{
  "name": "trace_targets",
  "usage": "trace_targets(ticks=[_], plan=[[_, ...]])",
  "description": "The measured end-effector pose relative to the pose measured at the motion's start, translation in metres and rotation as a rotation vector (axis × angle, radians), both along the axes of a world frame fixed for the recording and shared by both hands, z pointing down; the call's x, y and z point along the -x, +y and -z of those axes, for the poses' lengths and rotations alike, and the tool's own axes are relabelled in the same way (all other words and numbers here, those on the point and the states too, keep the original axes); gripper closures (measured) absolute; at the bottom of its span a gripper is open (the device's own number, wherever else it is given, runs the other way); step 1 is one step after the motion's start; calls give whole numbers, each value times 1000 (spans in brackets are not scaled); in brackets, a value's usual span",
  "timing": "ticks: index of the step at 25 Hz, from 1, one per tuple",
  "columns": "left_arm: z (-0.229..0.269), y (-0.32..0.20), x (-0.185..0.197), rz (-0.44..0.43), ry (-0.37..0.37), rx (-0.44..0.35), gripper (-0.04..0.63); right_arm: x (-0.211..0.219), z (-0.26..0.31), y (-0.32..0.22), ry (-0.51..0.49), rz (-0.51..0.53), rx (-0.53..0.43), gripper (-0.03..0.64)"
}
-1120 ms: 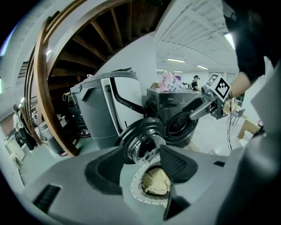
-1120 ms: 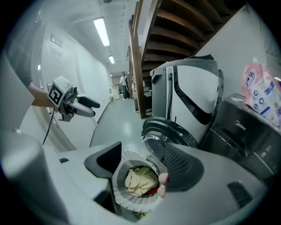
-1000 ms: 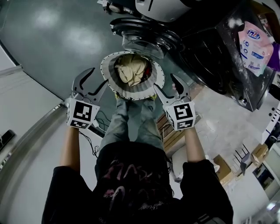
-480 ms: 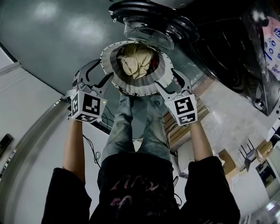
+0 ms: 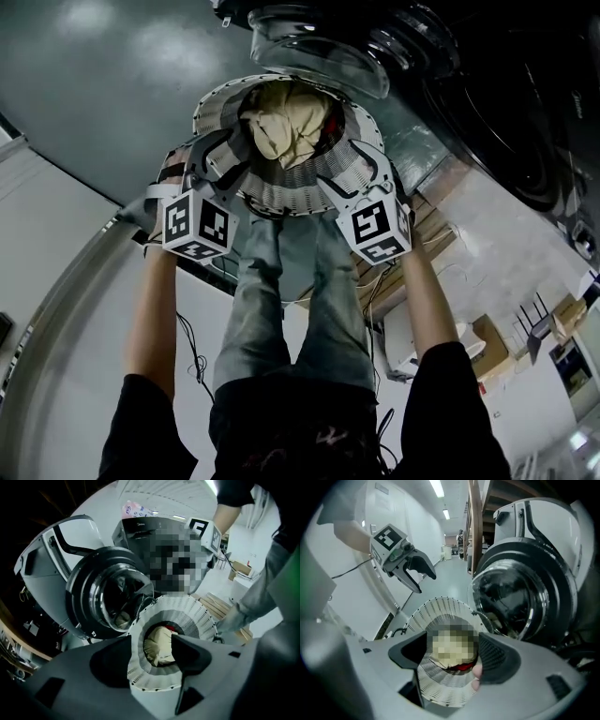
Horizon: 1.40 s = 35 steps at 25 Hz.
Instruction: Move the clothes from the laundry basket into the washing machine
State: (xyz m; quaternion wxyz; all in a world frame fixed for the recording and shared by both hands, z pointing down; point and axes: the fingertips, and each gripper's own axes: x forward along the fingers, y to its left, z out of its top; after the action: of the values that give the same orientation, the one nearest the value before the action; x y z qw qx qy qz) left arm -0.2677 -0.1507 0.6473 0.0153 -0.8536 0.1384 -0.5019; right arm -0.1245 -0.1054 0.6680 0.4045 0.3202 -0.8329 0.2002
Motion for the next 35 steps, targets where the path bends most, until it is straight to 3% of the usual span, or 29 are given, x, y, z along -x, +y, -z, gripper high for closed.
trace_targets(ticks=[10,15,20,27,35], plan=[[-129,-2,-20,-167,-121,7,316,13,-123,9,65,110,95,256],[-179,-2,-27,-165,-146,18,316,23,-174,13,97,167,134,239],[-231,-4,-34,-223,-197,38,313,24,-224,8,129,190,157,224],[-307,1,-41,-321,-307,86,285,23,-290,9,175,260,196,198],[-385,-1,-57,-412,-368,114,219,28,-364,-9,254,360,195,172]])
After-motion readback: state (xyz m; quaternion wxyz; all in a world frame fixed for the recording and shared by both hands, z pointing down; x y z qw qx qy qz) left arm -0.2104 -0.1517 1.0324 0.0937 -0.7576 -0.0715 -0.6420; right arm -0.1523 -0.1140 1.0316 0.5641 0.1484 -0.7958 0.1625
